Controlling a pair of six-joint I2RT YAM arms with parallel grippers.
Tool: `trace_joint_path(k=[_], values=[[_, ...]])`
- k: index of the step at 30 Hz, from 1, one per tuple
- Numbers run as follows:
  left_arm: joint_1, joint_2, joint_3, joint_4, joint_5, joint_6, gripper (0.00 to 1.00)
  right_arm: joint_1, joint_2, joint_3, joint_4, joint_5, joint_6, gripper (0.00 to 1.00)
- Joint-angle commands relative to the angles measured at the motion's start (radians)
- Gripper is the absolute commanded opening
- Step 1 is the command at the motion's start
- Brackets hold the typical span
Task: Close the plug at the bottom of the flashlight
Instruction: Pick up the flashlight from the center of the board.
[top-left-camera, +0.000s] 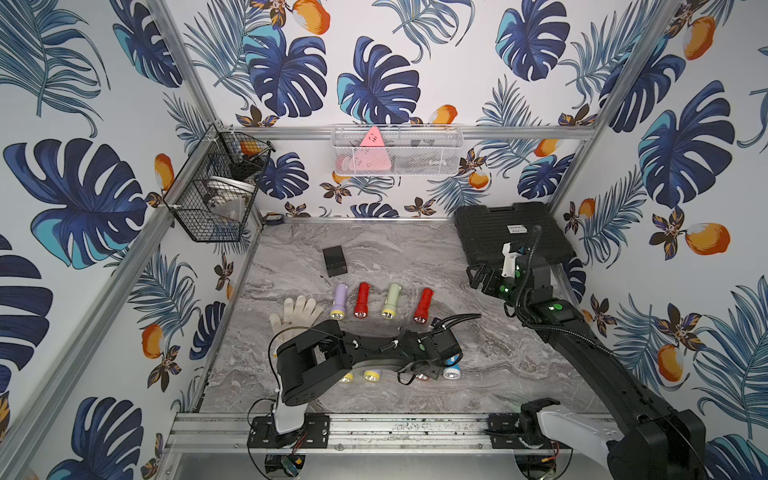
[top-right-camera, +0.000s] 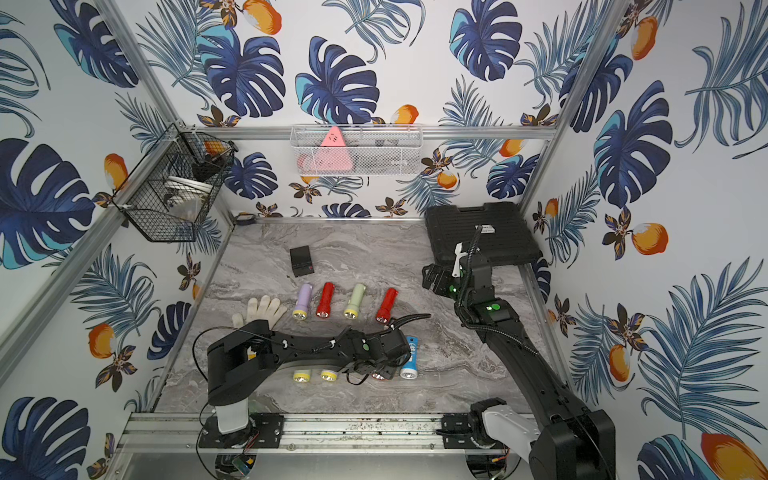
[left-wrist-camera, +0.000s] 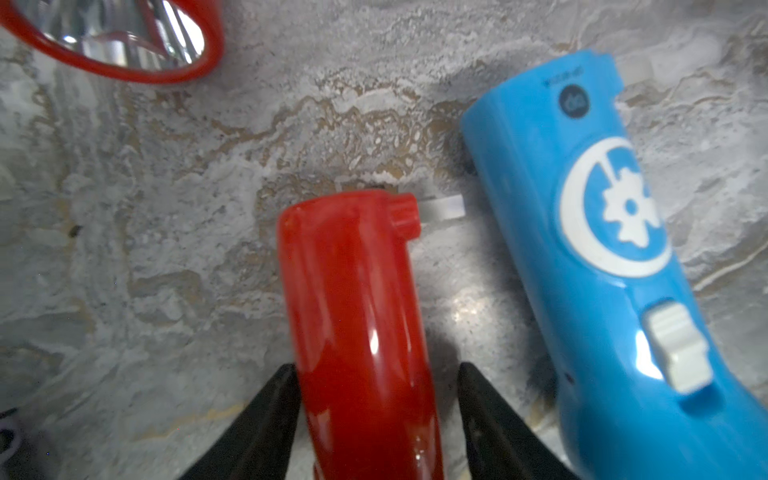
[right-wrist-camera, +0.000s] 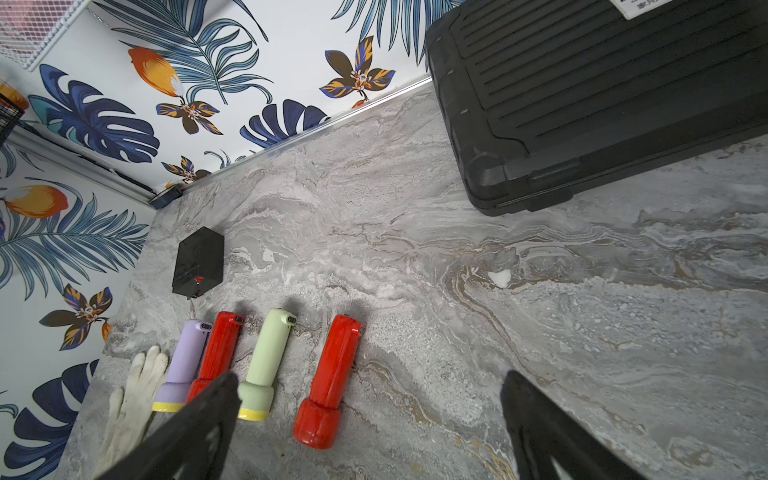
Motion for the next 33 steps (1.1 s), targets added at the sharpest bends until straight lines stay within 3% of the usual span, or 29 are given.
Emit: trace_joint_path(k=[1,5,13,16,22,29,33], values=[[0.000,0.012,-0.013,-0.026,-0.002,-0.001,0.61,0.000,0.001,0.000,0.019,0.011,-0.005,1.00],[0.000,-0.011,-0.039,-0.012,-0.027,-0.003,0.51,0.000,0.000,-0.002,0.021,0.009,-0.005,1.00],[0.002,-0.046,-0.036,0.009,-0.042,0.014,0.16,0.000,0.001,-0.003,0.022,0.020,-0.007,1.00],[0.003,-0.085,-0.037,0.014,-0.063,0.025,0.07,0.000,0.001,0.001,0.012,0.038,-0.014,1.00],[0.021,-0.190,-0.041,0.018,-0.089,0.044,0.00,0.000,-0.004,0.006,0.002,0.064,-0.025,1.00],[0.082,-0.344,-0.075,0.057,-0.090,0.086,0.00,-0.004,-0.007,0.020,-0.009,0.073,-0.031,1.00],[0.142,-0.466,-0.127,0.153,-0.082,0.195,0.00,-0.011,-0.008,0.033,-0.016,0.047,-0.043,1.00]])
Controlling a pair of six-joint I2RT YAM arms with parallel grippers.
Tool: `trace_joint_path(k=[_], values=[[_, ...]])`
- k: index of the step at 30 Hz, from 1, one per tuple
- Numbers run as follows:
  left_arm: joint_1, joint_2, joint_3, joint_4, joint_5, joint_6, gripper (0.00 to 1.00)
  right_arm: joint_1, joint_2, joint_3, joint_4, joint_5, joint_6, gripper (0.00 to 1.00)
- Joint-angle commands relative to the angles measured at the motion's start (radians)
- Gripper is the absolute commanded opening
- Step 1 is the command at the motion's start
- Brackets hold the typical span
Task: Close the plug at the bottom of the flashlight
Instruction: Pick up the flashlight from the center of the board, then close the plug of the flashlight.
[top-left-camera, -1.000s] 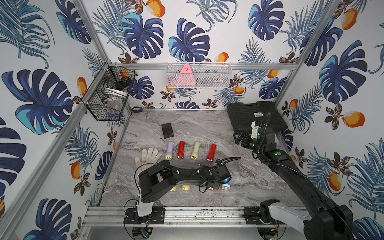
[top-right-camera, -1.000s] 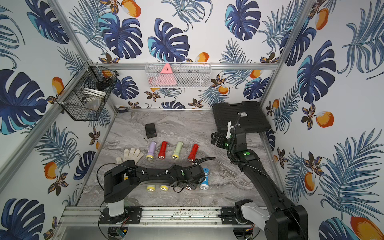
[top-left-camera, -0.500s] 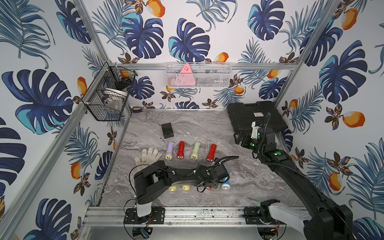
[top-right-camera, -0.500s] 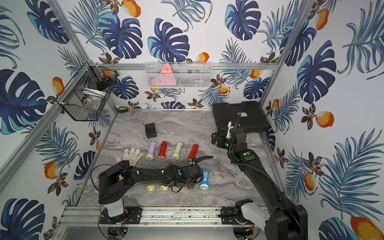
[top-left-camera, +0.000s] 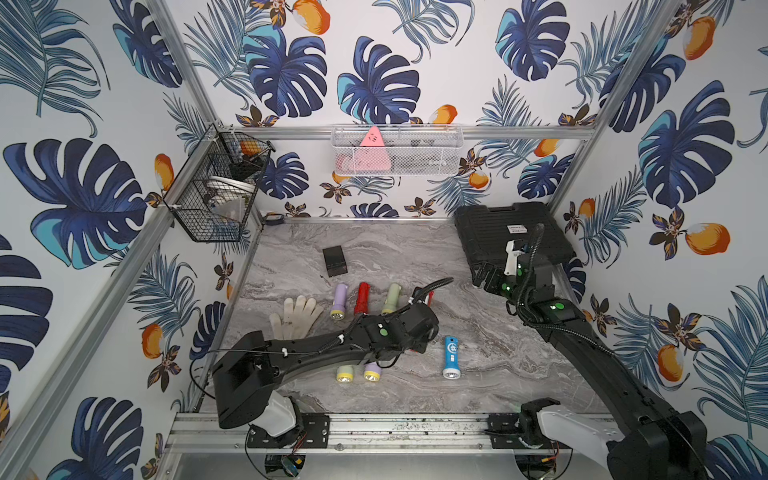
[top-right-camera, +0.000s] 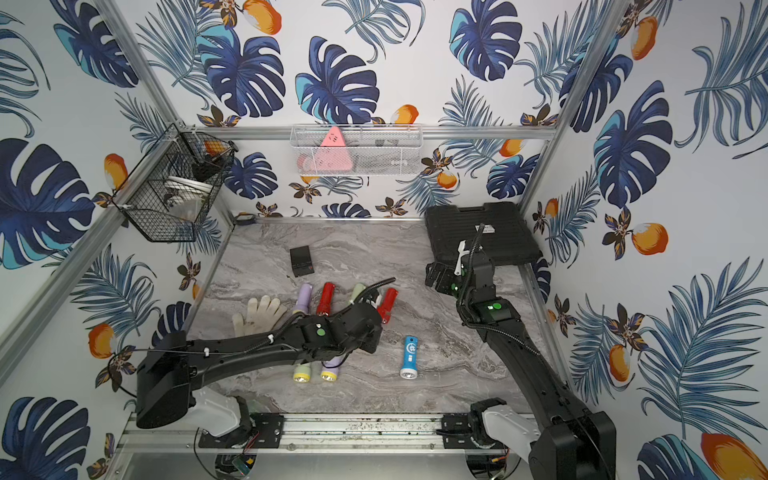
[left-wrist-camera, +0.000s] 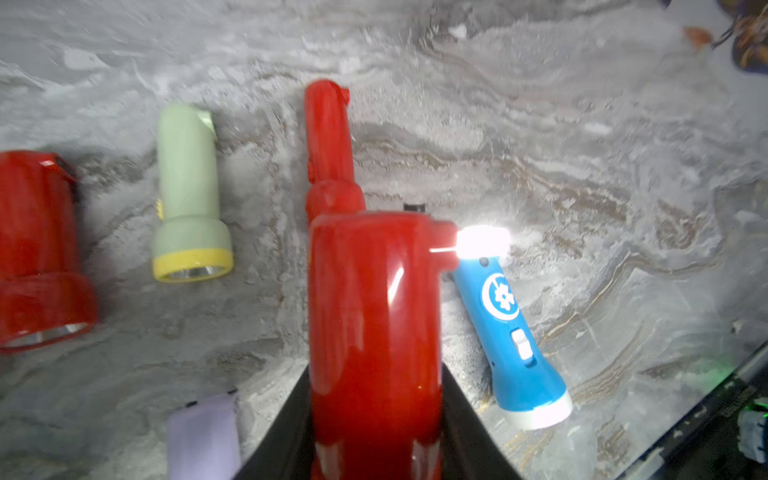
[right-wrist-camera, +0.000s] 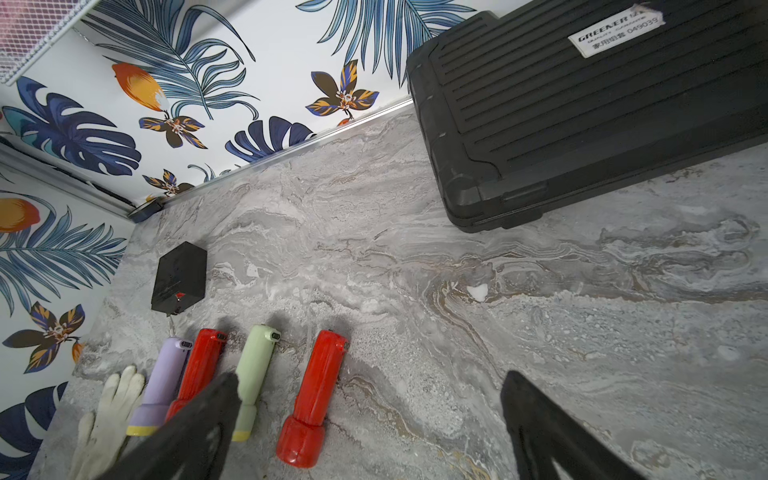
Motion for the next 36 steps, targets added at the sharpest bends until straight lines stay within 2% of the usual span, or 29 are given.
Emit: trace_joint_path(k=[1,7,10,16,18,21,25,30,33,36], values=[[0.035,-0.084,-0.032,0.119,-0.019,0.127,0.00,-0.003,-0.006,0.015,-0.005,-0.026,-0.021,1.00],[0.082,-0.229,-0.096,0.287,-0.066,0.358,0.00,-0.005,-0.007,0.043,0.017,-0.150,-0.035,1.00],[0.109,-0.294,-0.140,0.399,-0.008,0.443,0.00,-0.005,-0.003,0.062,0.032,-0.243,-0.051,1.00],[0.252,-0.358,-0.215,0.544,0.287,0.424,0.00,-0.005,0.031,0.126,0.035,-0.443,-0.060,1.00],[0.264,-0.376,-0.240,0.570,0.324,0.434,0.00,-0.004,0.039,0.145,0.041,-0.524,-0.065,0.99],[0.282,-0.414,-0.293,0.634,0.448,0.476,0.00,-0.002,0.049,0.169,0.057,-0.645,-0.072,0.98],[0.343,-0.469,-0.418,0.862,0.689,0.460,0.00,0.007,0.053,0.187,0.097,-0.779,-0.068,0.96],[0.410,-0.455,-0.465,0.995,0.917,0.394,0.00,0.067,0.051,0.218,0.099,-0.869,-0.103,0.94],[0.424,-0.440,-0.516,1.123,0.994,0.367,0.00,0.129,0.052,0.230,0.101,-0.910,-0.131,0.92],[0.438,-0.416,-0.555,1.250,1.067,0.336,0.00,0.195,0.053,0.244,0.080,-0.897,-0.171,0.92]])
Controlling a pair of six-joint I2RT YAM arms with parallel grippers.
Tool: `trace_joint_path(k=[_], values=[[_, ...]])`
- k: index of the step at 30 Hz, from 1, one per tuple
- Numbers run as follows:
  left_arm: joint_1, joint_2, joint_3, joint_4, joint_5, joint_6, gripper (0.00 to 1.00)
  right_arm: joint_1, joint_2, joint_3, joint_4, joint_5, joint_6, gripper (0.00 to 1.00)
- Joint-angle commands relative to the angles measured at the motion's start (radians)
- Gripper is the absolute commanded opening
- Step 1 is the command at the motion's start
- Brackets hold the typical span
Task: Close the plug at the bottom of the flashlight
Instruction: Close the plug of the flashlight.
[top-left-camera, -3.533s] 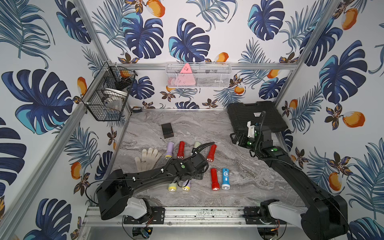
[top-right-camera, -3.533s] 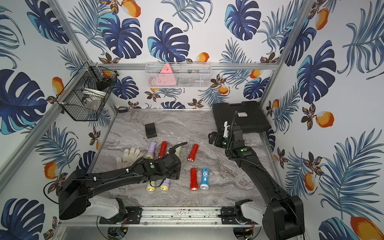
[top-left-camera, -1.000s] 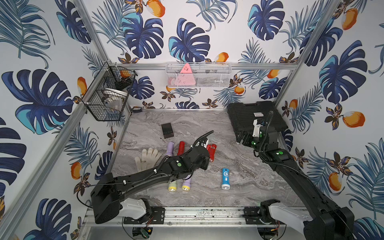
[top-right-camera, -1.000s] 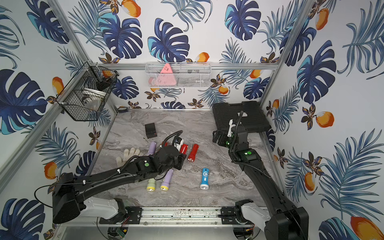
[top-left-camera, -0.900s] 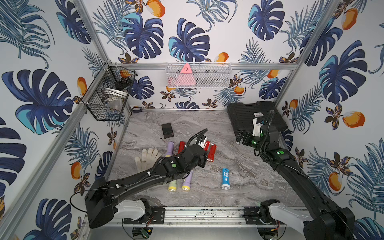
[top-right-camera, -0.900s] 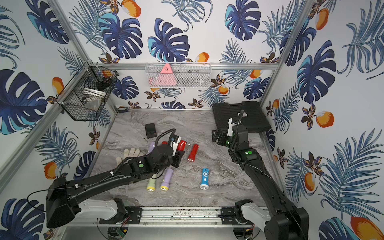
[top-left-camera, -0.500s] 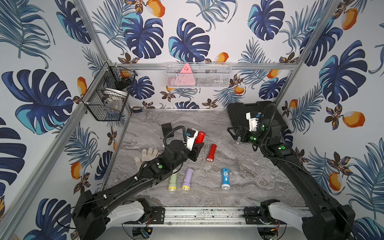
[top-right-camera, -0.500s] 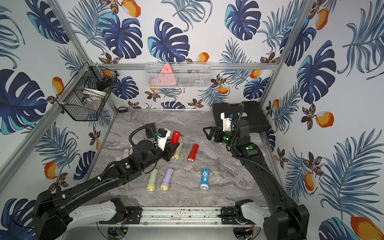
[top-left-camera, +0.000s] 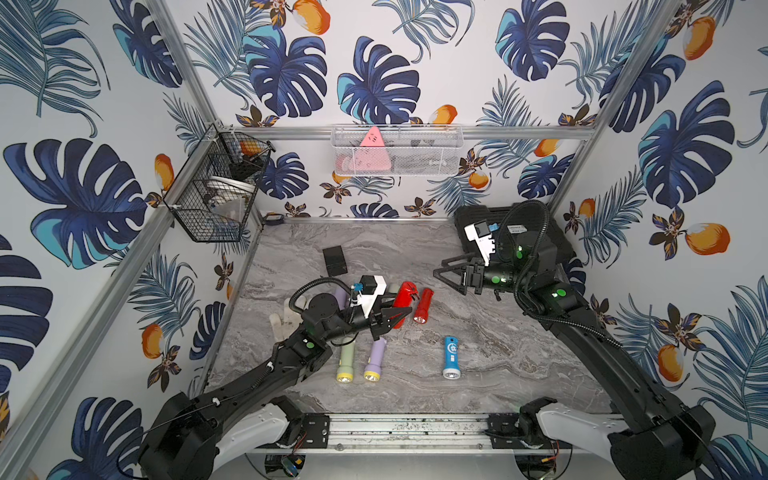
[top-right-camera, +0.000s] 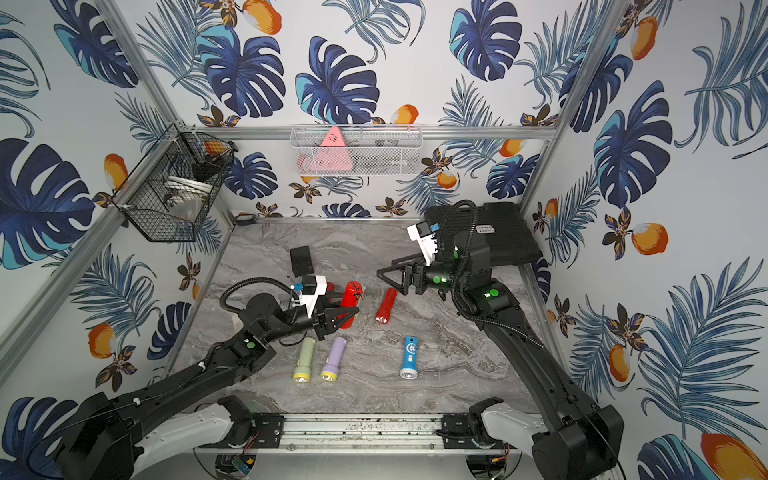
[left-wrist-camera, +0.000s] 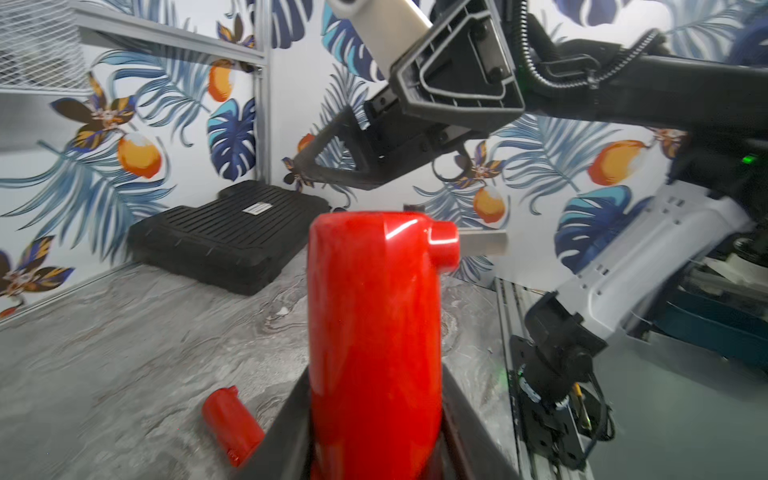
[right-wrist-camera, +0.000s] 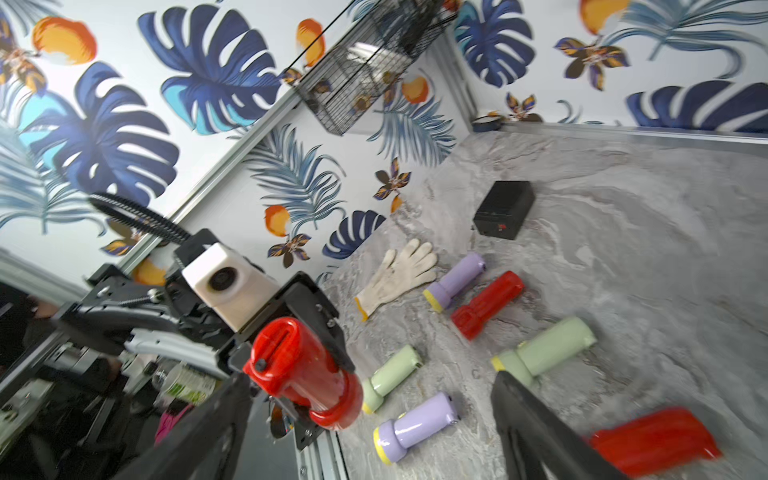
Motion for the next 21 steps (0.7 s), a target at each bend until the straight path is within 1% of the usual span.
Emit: trace_joint_path(k=[1,3,6,10,13,17,21], values=[[0.012,0.020,-0.026,0.234,0.144,-0.060,0.00,0.053,0.005,0.023,-0.001,-0.027,-0.078,0.91],[0.016,0.033,-0.032,0.254,0.174,-0.072,0.00,0.110,0.017,0.030,-0.020,-0.011,-0.105,0.89],[0.022,0.046,-0.035,0.272,0.211,-0.089,0.00,0.137,0.033,0.030,-0.026,-0.029,-0.117,0.85],[0.030,0.071,-0.032,0.317,0.252,-0.131,0.00,0.152,0.038,0.030,-0.032,-0.046,-0.132,0.80],[0.036,0.095,-0.041,0.383,0.275,-0.158,0.00,0.158,0.039,0.028,-0.040,-0.058,-0.141,0.77],[0.045,0.122,-0.047,0.452,0.296,-0.196,0.00,0.163,0.034,0.020,-0.032,-0.083,-0.141,0.75],[0.053,0.138,-0.045,0.486,0.307,-0.222,0.00,0.166,0.039,0.011,-0.027,-0.088,-0.138,0.73]])
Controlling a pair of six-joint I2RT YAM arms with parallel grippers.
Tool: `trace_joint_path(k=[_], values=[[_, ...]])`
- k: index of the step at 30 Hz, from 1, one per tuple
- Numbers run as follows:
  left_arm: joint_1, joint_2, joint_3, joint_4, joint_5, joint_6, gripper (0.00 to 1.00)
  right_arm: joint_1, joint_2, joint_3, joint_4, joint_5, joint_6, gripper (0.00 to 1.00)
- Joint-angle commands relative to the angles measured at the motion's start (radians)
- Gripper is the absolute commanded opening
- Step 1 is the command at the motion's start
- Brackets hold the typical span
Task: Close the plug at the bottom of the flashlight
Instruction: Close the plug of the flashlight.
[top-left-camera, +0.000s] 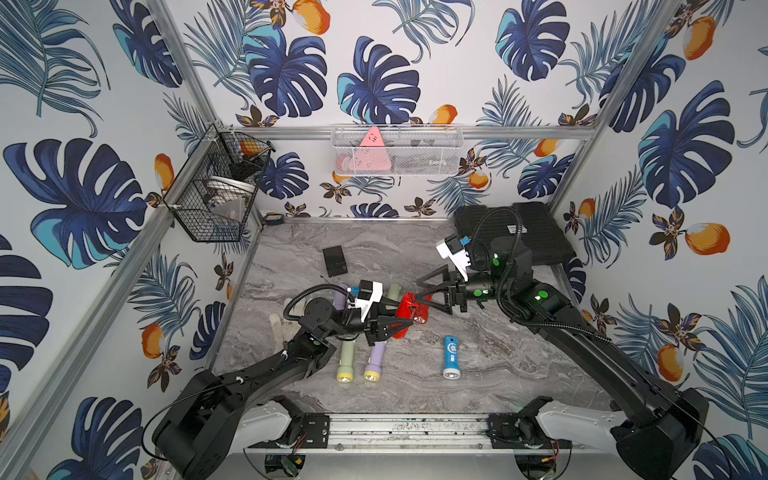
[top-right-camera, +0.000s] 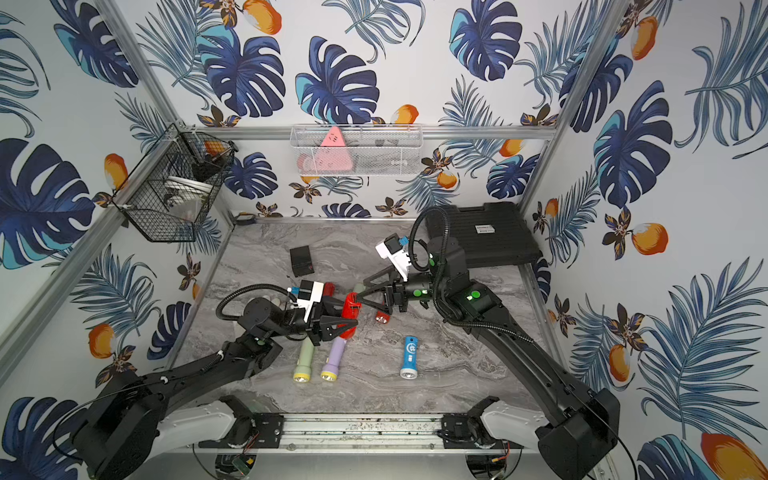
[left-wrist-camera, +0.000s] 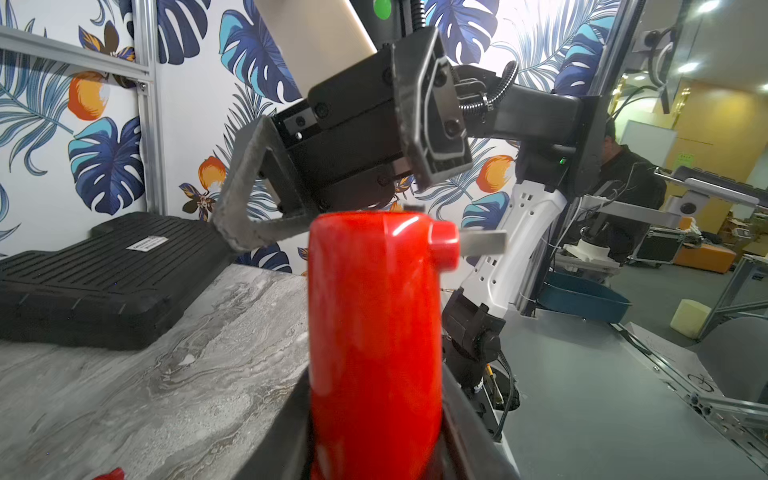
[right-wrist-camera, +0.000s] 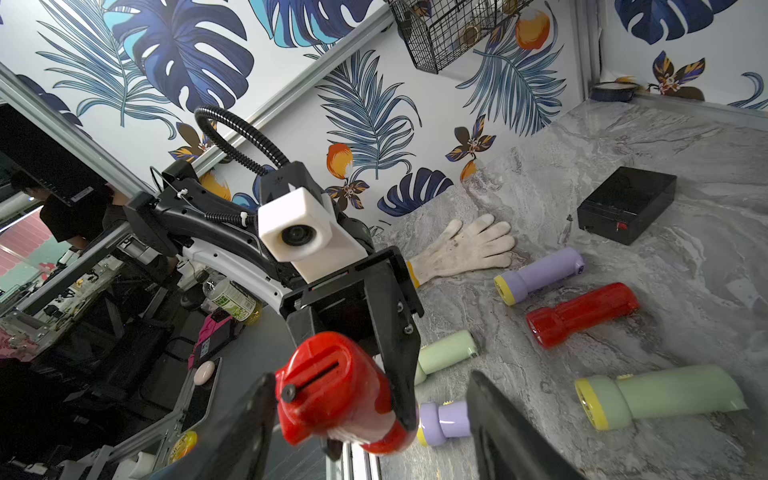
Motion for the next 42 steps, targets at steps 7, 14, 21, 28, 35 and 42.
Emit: trace_joint_path(k=[7,14,21,28,35,42], values=[[0.008,0.012,0.010,0.083,0.039,-0.031,0.00,0.012,0.008,-0.007,0.016,-0.023,-0.008,0.72],[0.006,0.017,0.013,0.092,0.042,-0.044,0.00,0.024,0.027,0.013,0.016,-0.020,-0.011,0.71],[0.006,0.018,0.013,0.106,0.046,-0.052,0.00,0.046,0.051,0.013,-0.014,-0.004,-0.030,0.63],[0.008,-0.008,0.021,0.087,0.041,-0.034,0.00,0.049,0.055,-0.028,0.014,-0.033,0.000,0.50],[0.020,-0.057,0.039,0.008,0.030,0.016,0.00,0.059,0.050,-0.056,0.002,-0.029,0.001,0.39],[0.028,-0.063,0.056,0.011,0.025,0.014,0.00,0.071,0.056,-0.046,-0.040,-0.026,-0.024,0.30]])
